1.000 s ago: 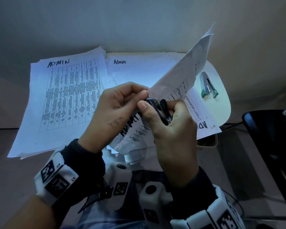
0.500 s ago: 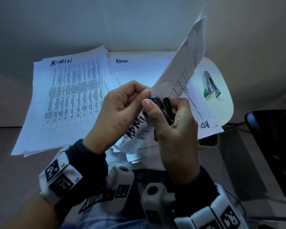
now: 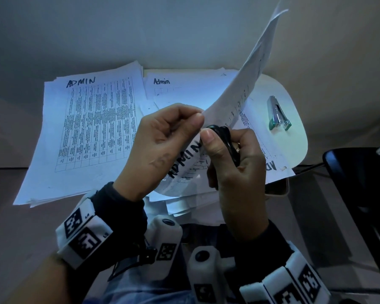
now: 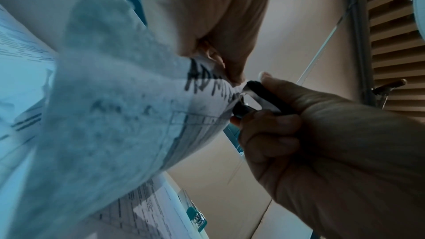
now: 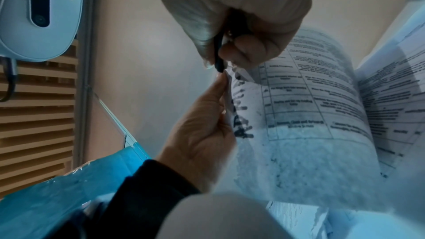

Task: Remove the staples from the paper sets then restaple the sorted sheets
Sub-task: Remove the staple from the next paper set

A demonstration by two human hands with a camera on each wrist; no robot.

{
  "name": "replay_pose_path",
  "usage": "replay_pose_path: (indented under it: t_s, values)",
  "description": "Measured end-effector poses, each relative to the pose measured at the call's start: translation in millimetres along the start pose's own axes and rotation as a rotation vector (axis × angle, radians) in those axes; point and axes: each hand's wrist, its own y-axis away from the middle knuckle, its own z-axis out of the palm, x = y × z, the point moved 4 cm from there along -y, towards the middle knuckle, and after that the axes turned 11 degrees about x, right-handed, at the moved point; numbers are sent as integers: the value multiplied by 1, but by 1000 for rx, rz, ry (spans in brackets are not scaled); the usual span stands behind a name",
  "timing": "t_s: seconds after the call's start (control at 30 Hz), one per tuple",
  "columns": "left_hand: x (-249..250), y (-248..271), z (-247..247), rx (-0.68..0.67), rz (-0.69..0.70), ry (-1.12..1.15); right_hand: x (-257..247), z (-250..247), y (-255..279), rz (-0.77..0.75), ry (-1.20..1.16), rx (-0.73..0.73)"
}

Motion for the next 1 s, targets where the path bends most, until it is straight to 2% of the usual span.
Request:
replay_pose_path:
  t_s: [0.3, 0.6, 0.87, 1.0]
  values:
    - [2, -1, -1, -12, -8, -43, 7, 0, 1, -21, 37, 62]
    - [2, -4, 3, 26, 20, -136, 9, -1, -3, -23, 22, 21]
    - [0, -3, 4, 22, -125, 105, 8, -6, 0, -98, 99, -4]
    - [-4, -4, 1, -9, -200, 125, 5, -5, 1, -111, 148, 8]
